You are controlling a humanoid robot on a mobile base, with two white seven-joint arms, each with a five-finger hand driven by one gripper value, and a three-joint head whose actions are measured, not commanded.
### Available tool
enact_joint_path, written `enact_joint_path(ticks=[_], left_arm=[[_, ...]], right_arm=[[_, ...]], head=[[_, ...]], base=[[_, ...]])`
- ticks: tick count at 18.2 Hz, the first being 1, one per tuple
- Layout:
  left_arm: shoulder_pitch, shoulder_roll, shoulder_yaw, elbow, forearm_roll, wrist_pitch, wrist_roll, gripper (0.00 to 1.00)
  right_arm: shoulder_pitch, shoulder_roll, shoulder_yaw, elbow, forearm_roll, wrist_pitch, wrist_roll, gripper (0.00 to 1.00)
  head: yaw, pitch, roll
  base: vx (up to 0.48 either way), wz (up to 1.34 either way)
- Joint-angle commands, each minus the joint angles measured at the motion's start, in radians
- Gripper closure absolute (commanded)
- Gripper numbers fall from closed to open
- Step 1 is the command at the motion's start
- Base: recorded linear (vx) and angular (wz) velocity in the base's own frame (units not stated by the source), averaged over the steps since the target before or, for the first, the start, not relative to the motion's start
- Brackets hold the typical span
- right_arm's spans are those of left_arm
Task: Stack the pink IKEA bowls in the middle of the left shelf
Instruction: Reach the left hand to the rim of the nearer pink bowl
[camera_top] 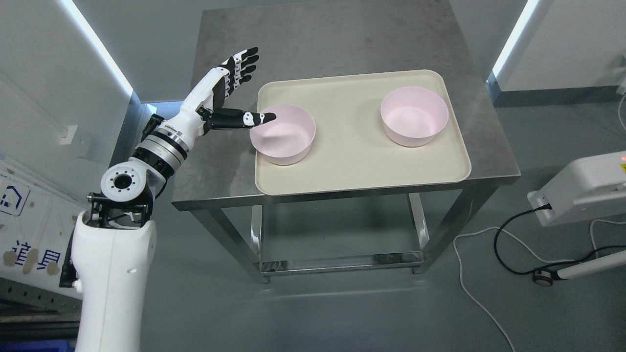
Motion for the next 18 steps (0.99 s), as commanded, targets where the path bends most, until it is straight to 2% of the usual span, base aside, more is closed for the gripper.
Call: enact_joint_path(ticks=[1,5,9,13,18], left_arm=[[-0.127,0.109,-0.161,0.089,-0.052,0.063,-0.018,0.02],[-0.146,0.106,-0.235,0.114,-0.109,0.062,-0.105,0.07],[-0.143,0.087,-0.285,0.120,-0.130,0.060,-0.107,0.12],[-0.150,0.045,-0.285,0.199,-0.314,0.026,-0.102,0.13],[-0.155,0.045,-0.279,0.220,-0.330,-0.026,-0.104,0.34]], right_arm=[[0.000,-0.017,0.000,0.000,0.000,0.000,0.000,0.00],[0.000,-0.017,0.000,0.000,0.000,0.000,0.000,0.00],[0.002,-0.017,0.000,0.000,0.000,0.000,0.000,0.00],[0.000,-0.017,0.000,0.000,0.000,0.000,0.000,0.00],[0.000,-0.017,0.000,0.000,0.000,0.000,0.000,0.00]], head=[[0.0000,0.000,0.000],[0.0000,0.000,0.000],[0.0000,0.000,0.000],[0.0000,0.000,0.000],[0.0000,0.000,0.000]], base=[[0.000,0.00],[0.000,0.00],[0.000,0.00],[0.000,0.00],[0.000,0.00]])
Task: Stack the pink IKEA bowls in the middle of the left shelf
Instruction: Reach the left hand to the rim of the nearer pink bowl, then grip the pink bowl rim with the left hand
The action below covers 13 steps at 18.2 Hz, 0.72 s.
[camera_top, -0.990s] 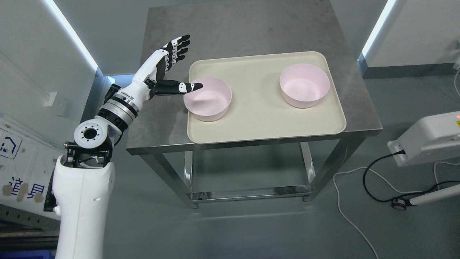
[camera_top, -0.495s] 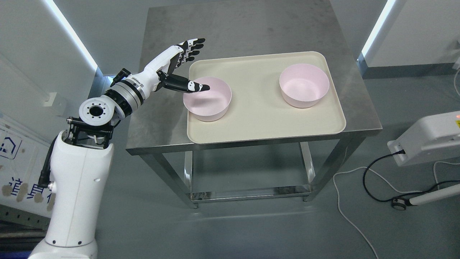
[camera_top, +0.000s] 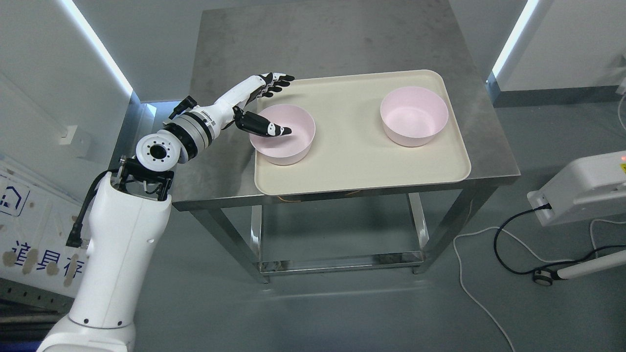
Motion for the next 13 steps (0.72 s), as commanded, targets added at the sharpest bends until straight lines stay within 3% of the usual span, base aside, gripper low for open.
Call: enact_joint_path(ticks=[1,8,13], left_arm=[[-0.011,-0.011,-0.057,0.082,-0.065,-0.043,-0.005,0.39],[-0.016,-0.020,-0.059,0.128,-0.175,-0.166,-0.008,0.53],[-0.016,-0.037,-0.027,0.180,-0.227,-0.362,-0.008,0.86]], right_arm=[[0.000,-0.017,0.000,0.000,0.000,0.000,0.000,0.00],[0.000,-0.017,0.000,0.000,0.000,0.000,0.000,0.00],[0.001,-0.017,0.000,0.000,0.000,0.000,0.000,0.00]], head=[[0.0000,0.000,0.000],[0.0000,0.000,0.000],[0.0000,0.000,0.000]], base=[[0.000,0.00],[0.000,0.00],[0.000,0.00]])
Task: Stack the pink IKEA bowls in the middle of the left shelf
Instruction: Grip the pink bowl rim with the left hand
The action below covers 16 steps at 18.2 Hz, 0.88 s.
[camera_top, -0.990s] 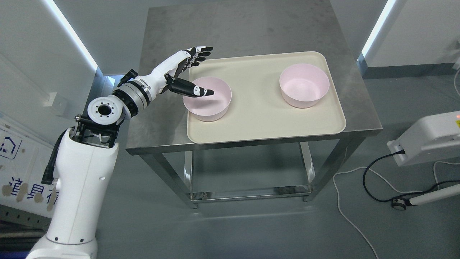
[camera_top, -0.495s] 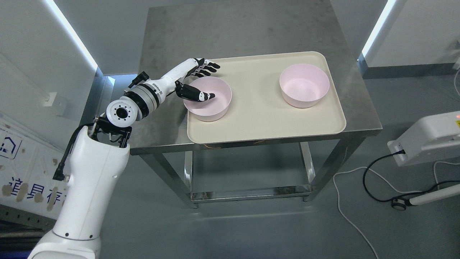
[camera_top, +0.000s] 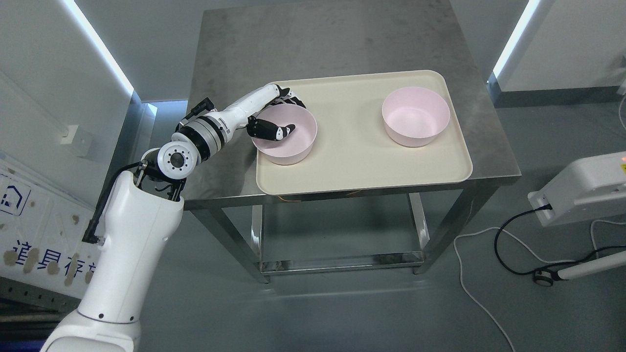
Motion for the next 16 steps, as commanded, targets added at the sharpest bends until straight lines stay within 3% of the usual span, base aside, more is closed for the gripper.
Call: enact_joint_path(ticks=[1,4,11,16], left_arm=[[0.000,-0.023,0.014,0.098,-0.053,-0.129,-0.002,0.90],[0.000,-0.040,0.051,0.103,-0.053,-0.178,-0.002,1.00],[-0.104,-0.063,0.172,0.103,-0.039,-0.231,-0.005,1.00],[-0.165,-0.239,0.209,0.084,-0.033,-0.229,-0.074,1.00]], right_arm=[[0.000,-0.017,0.000,0.000,0.000,0.000,0.000,0.00],[0.000,-0.017,0.000,0.000,0.000,0.000,0.000,0.00],[0.000,-0.017,0.000,0.000,0.000,0.000,0.000,0.00],[0.001,-0.017,0.000,0.000,0.000,0.000,0.000,0.00]], head=[[0.0000,0.000,0.000],[0.0000,0.000,0.000],[0.0000,0.000,0.000],[0.0000,0.000,0.000]], base=[[0.000,0.00],[0.000,0.00],[0.000,0.00],[0.000,0.00]])
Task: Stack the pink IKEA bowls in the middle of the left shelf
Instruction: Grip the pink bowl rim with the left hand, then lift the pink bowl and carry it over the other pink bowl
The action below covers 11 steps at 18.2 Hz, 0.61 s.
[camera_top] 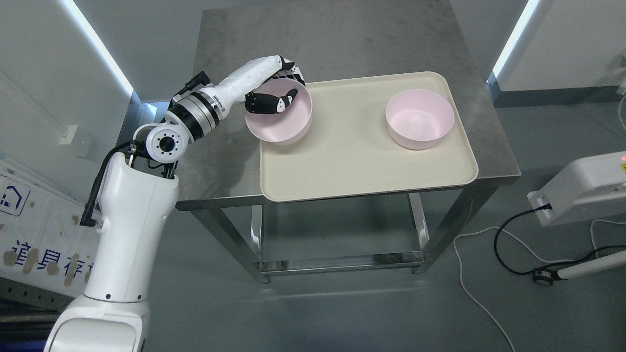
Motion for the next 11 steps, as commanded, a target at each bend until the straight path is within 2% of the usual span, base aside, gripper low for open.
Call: enact_joint_path(ticks=[1,2,6,8,11], left_arm=[[-0.082,-0.175,0.081,0.008,0.004,-0.001,-0.045,1.00],[-0.103,-0.175,0.056,0.008,0.002,0.002,-0.053,1.00],[-0.185,-0.175,-0.280,0.019,0.027,0.032,-0.021,1.00],[-0.234,-0.175,-0.492,0.046,0.083,0.074,0.085,1.00],[-0.321,-0.175,-0.697,0.152,0.210,0.094,0.263,0.99]], right_arm=[[0.000,-0.017,0.000,0.000,0.000,0.000,0.000,0.00],[0.000,-0.017,0.000,0.000,0.000,0.000,0.000,0.00],[0.000,-0.017,0.000,0.000,0.000,0.000,0.000,0.00],[0.000,-0.017,0.000,0.000,0.000,0.000,0.000,0.00],[0.001,-0.017,0.000,0.000,0.000,0.000,0.000,0.00]], head=[[0.0000,0.000,0.000],[0.0000,0.000,0.000],[0.0000,0.000,0.000],[0.0000,0.000,0.000],[0.0000,0.000,0.000]], base=[[0.000,0.00],[0.000,0.00],[0.000,0.00],[0.000,0.00],[0.000,0.00]])
